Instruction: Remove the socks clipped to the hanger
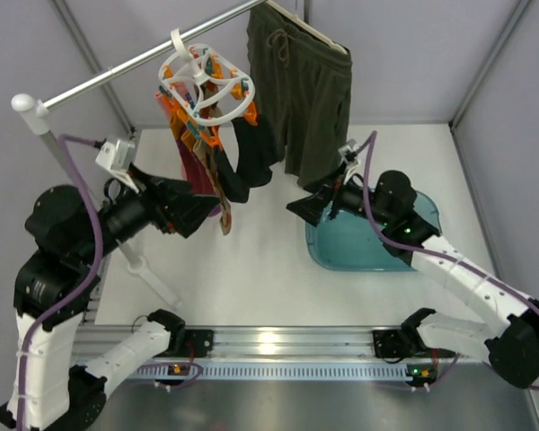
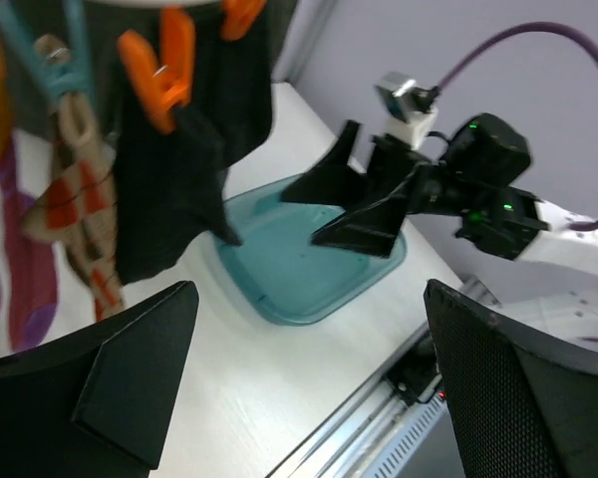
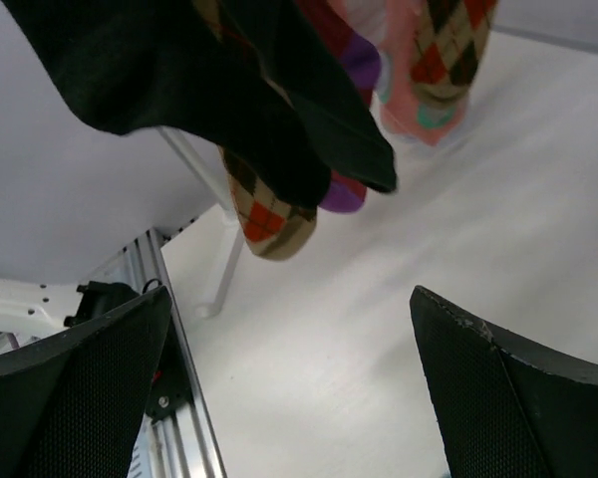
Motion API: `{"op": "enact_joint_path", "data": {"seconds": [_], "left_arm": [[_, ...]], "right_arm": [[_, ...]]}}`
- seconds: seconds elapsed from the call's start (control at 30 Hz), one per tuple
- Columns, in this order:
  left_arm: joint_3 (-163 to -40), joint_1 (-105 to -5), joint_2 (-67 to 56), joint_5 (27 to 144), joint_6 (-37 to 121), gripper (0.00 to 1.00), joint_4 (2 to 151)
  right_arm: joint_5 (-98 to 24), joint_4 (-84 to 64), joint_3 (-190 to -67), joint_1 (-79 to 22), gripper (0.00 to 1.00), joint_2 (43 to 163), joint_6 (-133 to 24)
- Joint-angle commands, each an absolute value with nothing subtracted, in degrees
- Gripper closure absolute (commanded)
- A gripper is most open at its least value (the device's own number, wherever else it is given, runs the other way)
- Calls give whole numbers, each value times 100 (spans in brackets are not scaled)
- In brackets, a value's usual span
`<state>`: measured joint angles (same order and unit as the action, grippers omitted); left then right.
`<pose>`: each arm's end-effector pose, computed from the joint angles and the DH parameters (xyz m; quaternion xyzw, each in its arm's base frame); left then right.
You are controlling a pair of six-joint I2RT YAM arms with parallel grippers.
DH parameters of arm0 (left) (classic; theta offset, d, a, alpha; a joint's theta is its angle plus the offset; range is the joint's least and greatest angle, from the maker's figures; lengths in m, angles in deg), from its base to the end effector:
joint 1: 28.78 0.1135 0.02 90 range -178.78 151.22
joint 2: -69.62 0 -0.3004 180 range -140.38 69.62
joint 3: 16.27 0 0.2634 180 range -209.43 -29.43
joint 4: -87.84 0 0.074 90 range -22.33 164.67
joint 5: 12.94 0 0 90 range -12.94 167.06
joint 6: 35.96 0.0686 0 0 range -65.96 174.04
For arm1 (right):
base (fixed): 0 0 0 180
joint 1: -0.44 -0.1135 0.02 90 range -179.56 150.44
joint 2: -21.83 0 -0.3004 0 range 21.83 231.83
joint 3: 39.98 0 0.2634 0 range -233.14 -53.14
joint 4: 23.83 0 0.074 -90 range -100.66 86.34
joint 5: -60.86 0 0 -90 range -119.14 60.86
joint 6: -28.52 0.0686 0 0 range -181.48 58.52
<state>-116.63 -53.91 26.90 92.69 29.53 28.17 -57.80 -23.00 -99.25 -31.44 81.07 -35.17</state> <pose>0.0648 -0.0508 0.5348 0.0983 0.7123 -0.3776 0.5834 0.2068 0.1673 0.3699 -0.2071 0.6806 0.4848 0.5088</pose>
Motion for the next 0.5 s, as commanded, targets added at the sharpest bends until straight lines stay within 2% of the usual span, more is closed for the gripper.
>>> {"op": "enact_joint_path", "data": {"seconds": [0.0,0.2,0.37,0.47], "left_arm": [[-12434,-5322,1770,10597,2856,1,3020],[-13296,-5339,925,10405,2733,1,3020],[-13384,-5541,854,9816,2654,1,3020],[-13481,-5647,775,9867,2575,2,3020]], "right_arm": [[-5701,-3428,-10675,-3594,1,8606,-4117],[-4944,-3764,-11123,-3849,1,9398,-4785],[-5075,-3966,-11624,-3858,1,10215,-5207],[-5216,-4255,-11809,-3876,1,10548,-5277]]}}
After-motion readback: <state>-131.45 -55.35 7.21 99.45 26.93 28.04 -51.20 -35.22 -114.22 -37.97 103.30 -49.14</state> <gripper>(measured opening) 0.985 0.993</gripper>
